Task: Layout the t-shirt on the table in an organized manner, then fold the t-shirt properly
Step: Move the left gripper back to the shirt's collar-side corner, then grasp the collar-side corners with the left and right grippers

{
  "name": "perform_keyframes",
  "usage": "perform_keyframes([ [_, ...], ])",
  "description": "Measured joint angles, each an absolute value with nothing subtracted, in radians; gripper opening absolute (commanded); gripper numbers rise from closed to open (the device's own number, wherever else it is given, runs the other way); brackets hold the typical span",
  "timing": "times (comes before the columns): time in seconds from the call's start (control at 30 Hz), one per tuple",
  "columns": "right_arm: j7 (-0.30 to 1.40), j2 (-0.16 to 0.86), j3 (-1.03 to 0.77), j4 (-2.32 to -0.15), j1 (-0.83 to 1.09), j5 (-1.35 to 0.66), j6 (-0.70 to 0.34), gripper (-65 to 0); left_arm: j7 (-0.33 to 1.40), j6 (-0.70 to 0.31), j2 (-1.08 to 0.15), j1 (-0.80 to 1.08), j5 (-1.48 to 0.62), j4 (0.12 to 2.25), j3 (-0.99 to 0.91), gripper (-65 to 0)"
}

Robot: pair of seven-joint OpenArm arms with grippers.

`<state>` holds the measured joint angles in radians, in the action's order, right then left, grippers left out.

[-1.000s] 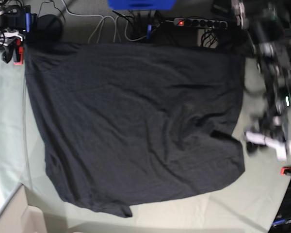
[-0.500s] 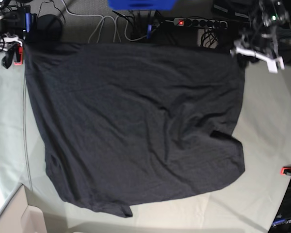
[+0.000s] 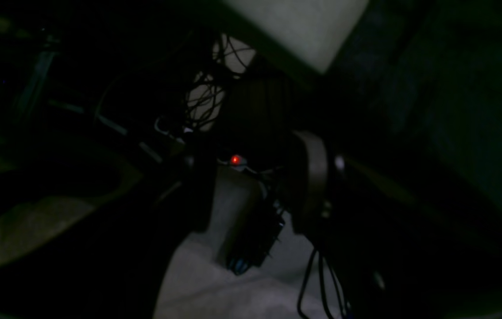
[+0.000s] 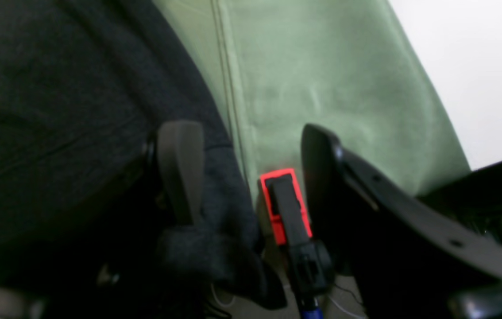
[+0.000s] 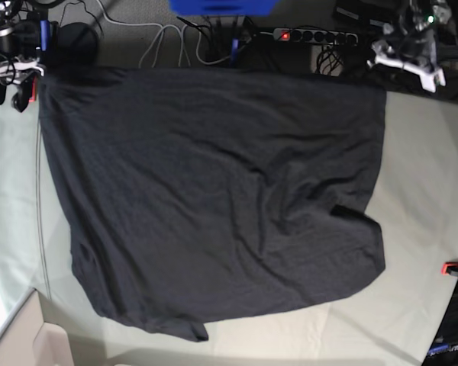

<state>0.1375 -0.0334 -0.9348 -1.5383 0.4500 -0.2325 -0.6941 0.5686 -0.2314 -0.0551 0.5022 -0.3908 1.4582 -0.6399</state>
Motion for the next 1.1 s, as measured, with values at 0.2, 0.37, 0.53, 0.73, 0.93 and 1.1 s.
perform_keyframes([
  [0.2, 0.137, -0.033, -0.936, -1.538, 0.450, -0.233, -0.694, -29.5, 0.565, -0.234, -0.056, 0.485, -0.355, 1.461, -0.623, -38.3],
  [0.37, 0.136, -0.033, -0.936, -1.538, 0.450, -0.233, -0.694, -29.5, 0.574, -0.229, -0.064, 0.489, -0.344, 1.466, -0.572, -38.3],
  [0.53, 0.137, -0.033, -0.936, -1.538, 0.452, -0.233, -0.694, -29.5, 0.573, -0.232, -0.053, 0.507, -0.352, 1.526, -0.563, -38.3],
  [0.73, 0.137, -0.033, -0.935, -1.538, 0.452, -0.233, -0.694, -29.5, 0.565, -0.236, -0.059, 0.503, -0.356, 1.546, -0.538, -38.3],
  [0.93, 0.137, -0.033, -0.935, -1.538, 0.452, -0.233, -0.694, -29.5, 0.569, -0.236, -0.055, 0.489, -0.355, 1.541, -0.540, -38.6],
  [1.1, 0.137, -0.033, -0.935, -1.538, 0.452, -0.233, -0.694, -29.5, 0.561, -0.235, -0.062, 0.488, -0.352, 1.531, -0.506, -38.8],
])
